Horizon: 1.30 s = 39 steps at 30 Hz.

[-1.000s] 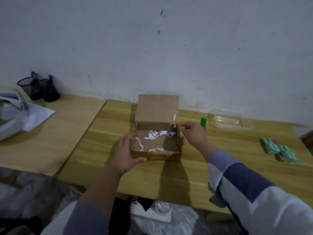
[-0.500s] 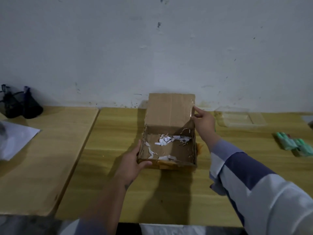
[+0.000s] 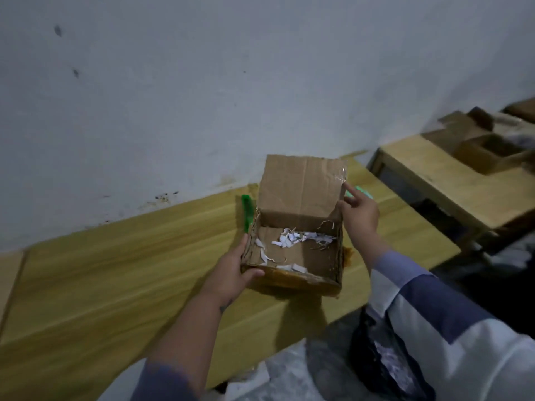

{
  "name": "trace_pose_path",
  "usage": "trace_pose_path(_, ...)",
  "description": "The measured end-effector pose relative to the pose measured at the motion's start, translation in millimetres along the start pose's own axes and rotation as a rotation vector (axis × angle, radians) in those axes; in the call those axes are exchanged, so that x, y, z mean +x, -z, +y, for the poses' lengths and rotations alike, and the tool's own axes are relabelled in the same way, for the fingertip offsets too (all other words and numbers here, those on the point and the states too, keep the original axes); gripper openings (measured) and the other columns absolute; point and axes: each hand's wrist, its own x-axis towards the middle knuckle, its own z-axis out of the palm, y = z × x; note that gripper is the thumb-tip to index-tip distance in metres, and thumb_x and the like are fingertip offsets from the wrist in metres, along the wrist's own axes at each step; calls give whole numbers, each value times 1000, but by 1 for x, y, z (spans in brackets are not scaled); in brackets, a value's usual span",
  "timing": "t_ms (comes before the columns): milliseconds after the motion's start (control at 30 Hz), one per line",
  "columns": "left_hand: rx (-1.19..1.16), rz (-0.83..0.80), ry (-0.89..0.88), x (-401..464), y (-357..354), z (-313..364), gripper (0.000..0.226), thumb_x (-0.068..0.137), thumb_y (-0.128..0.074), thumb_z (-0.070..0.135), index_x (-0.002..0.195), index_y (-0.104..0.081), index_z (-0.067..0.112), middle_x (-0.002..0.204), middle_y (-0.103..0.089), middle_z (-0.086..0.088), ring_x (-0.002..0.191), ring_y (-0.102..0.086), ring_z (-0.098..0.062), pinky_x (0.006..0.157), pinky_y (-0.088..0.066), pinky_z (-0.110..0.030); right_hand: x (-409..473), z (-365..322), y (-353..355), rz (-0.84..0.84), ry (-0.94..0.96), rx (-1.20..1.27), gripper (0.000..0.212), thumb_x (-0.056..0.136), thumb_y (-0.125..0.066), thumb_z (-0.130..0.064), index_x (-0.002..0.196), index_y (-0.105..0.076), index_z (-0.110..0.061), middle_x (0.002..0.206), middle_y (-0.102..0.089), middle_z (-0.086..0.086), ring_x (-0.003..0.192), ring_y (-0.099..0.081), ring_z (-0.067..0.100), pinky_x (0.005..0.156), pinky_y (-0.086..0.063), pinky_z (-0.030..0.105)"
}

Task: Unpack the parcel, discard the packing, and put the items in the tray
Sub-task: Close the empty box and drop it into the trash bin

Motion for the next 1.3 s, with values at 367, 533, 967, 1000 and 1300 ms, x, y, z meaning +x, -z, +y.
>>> trace_pose_path(367,141,-282,-161,9,-227,155,86,83,-69,34,151,-18,21,152,-36,-3,137,-37,-20,110,-30,-27,33,89,280,245,-68,0,32,85,-62,-5,111,-61,-24,96,-68,3,89,-65,16,81,-58,40)
trace_pose_path(533,132,-337,-176,7,-317,218,83,86,-67,31,151,-17,17,152,-34,-3,139,-35,-21,109,-30,-28,35,132,381,307,-42,-90,10,89,-59,-11,98,-61,-14,92,-66,0,88,-63,12,81,-53,30)
trace_pose_path(967,147,-380,-111,-6,-429,246,65,84,-70,22,141,-39,26,127,-62,-1,117,-55,-23,87,-37,-24,9,245,461,31,-436,-37,46,87,-62,-8,132,-54,-15,144,-46,-1,121,-50,14,102,-46,32)
trace_pose_path(1000,139,-389,-100,-6,-434,240,66,84,-70,20,141,-39,25,127,-61,0,117,-55,-23,87,-38,-24,8,252,459,26,-446,-43,47,87,-62,-7,133,-53,-16,147,-43,0,123,-48,15,102,-45,32)
trace_pose_path(1300,77,-454,66,11,-470,162,92,74,-79,19,146,-24,33,136,-55,3,125,-52,-20,104,-43,-46,-2,323,417,19,-640,-67,55,80,-64,-1,132,-55,-17,129,-59,9,103,-59,21,91,-53,38)
